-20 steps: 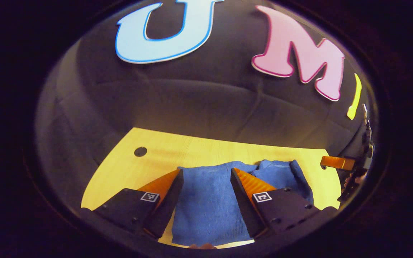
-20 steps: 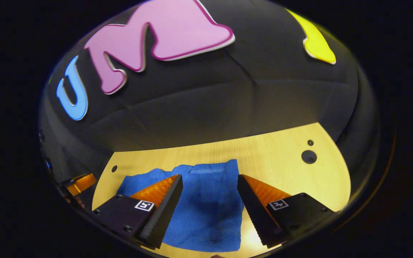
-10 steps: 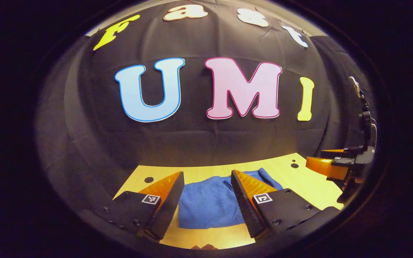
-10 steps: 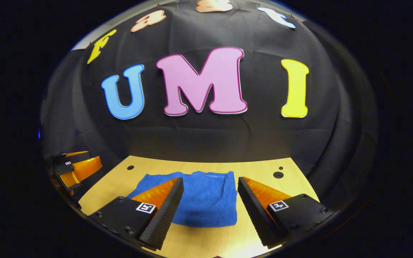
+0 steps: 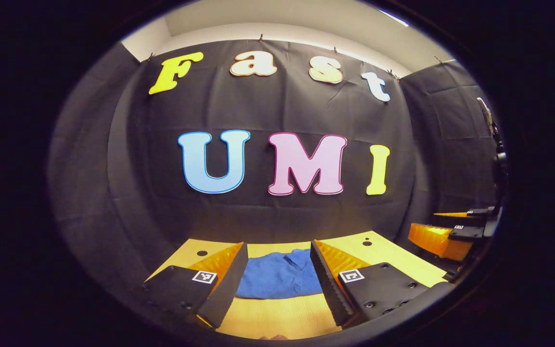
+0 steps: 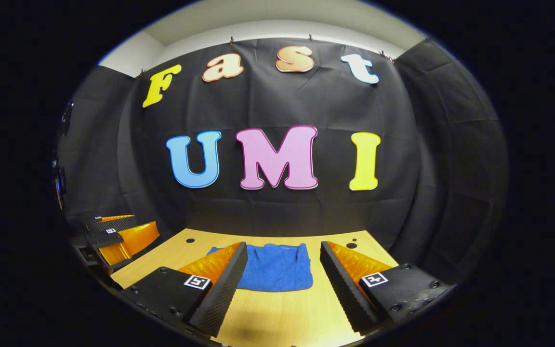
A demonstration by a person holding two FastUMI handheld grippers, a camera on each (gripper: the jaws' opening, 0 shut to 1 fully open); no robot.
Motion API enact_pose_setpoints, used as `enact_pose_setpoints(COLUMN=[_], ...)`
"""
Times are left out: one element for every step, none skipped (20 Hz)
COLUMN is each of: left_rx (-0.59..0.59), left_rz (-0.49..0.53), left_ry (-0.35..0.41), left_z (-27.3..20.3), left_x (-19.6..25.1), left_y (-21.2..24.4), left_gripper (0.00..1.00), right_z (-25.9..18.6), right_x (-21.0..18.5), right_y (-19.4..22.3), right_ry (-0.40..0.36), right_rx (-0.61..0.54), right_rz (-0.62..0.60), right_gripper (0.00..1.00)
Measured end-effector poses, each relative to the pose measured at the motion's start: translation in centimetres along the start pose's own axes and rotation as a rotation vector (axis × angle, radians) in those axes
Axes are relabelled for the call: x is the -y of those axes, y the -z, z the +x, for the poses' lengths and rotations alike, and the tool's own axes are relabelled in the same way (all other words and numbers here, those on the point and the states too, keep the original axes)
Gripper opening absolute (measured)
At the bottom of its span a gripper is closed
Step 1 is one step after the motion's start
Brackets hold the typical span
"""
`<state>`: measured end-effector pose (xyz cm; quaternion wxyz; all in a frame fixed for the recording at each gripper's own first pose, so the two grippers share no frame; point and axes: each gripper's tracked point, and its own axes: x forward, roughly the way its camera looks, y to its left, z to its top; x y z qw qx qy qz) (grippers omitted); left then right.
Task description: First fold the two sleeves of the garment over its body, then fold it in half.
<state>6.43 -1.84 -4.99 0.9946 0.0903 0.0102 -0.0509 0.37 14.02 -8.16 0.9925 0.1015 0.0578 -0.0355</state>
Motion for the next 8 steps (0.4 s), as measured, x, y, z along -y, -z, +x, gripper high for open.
enact_pose_setpoints(left_rx=[0.002,0.004,0.003,-0.005,-0.008,0.002,0.02,0.037], left_rz=[0.013,0.014,0.001,-0.027,-0.052,-0.055,-0.041,-0.025], left_ry=[-0.001,0.01,0.019,0.025,0.043,0.046,0.033,0.023], left_z=[-0.7,-2.1,-3.3,-4.3,-5.2,-5.6,-5.9,-5.9], left_x=[0.5,1.2,1.8,2.0,2.7,2.8,2.4,1.9], left_y=[0.3,0.6,0.6,0.7,0.6,0.1,-0.8,-1.4], left_gripper=[0.75,0.75,0.75,0.75,0.75,0.75,0.75,0.75], right_z=[-1.2,-2.3,-3.2,-3.8,-4.1,-4.4,-4.8,-5.1], right_x=[0.4,0.5,0.3,0.2,0.5,0.8,0.9,1.0], right_y=[-0.6,-1.1,-0.8,-1.0,-1.2,-1.6,-2.0,-2.5], right_ry=[0.014,0.025,0.028,0.035,0.042,0.049,0.055,0.057], right_rx=[0.02,0.031,0.035,0.037,0.047,0.062,0.073,0.081], right_rz=[-0.015,-0.015,-0.008,0.001,0.004,-0.004,-0.013,-0.021], right_gripper=[0.96,0.96,0.96,0.96,0.96,0.97,0.96,0.96])
